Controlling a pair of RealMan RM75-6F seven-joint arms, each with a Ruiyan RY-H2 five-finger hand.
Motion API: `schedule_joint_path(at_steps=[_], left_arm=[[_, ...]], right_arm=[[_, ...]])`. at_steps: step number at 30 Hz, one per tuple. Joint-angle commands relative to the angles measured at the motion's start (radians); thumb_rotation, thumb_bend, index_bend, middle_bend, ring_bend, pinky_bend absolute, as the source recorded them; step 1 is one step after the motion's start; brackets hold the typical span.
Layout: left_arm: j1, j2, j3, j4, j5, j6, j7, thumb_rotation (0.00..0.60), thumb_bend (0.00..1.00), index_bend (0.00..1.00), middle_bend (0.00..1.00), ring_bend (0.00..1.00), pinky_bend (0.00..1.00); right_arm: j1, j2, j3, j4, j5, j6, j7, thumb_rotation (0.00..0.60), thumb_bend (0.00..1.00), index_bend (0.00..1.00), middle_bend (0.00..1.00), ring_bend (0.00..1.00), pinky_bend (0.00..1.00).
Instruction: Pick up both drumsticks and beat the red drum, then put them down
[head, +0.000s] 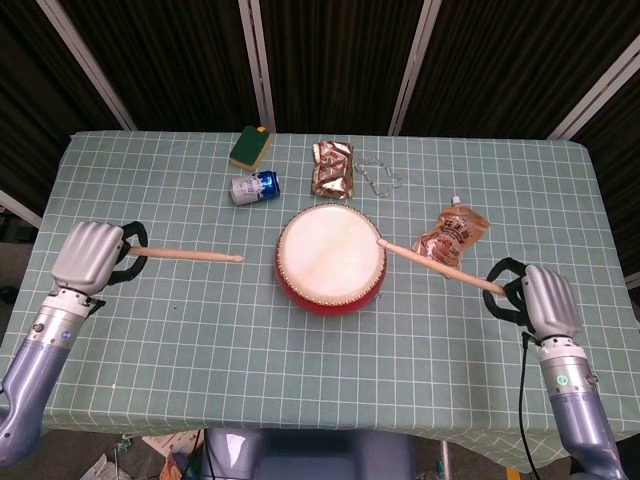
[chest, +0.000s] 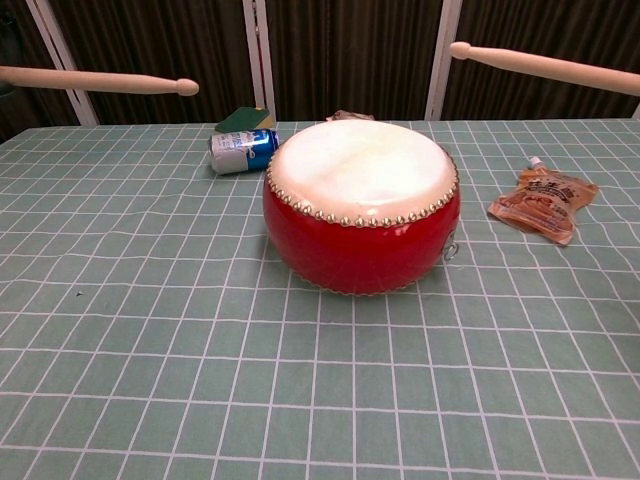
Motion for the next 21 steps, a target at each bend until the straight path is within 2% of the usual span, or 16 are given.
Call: schedule_joint_path(at_steps=[1,8,15,21], left_arm=[[-0.059,-0.032,-0.041,0.041,-0.058,-0.046,0.022,0.600,0.51,0.78,1.00,1.00,1.00],[-0.149,-0.072,-0.089,0.088,-0.148,-0.100,0.056,0.600,0.51,0.78,1.00,1.00,1.00],[-0.214,-0.123,-0.106,0.156,-0.228,-0.140,0.068,0.600,0.51,0.78,1.00,1.00,1.00],[-0.245,-0.145,-0.101,0.191,-0.244,-0.155,0.075,0.600,0.51,0.78,1.00,1.00,1.00]], right_arm=[[0.050,-0.031,0.007,-0.001,0.053,-0.008,-0.062,0.600,0.69,0.96,1.00,1.00,1.00],[0.135,-0.102,0.007,0.016,0.146,-0.002,-0.169,0.600,0.69,0.96,1.00,1.00,1.00],[0.216,-0.166,0.004,0.045,0.228,-0.003,-0.259,0.600,0.69,0.96,1.00,1.00,1.00],[0.263,-0.197,0.017,0.065,0.277,0.005,-0.286,0.600,0.69,0.96,1.00,1.00,1.00]])
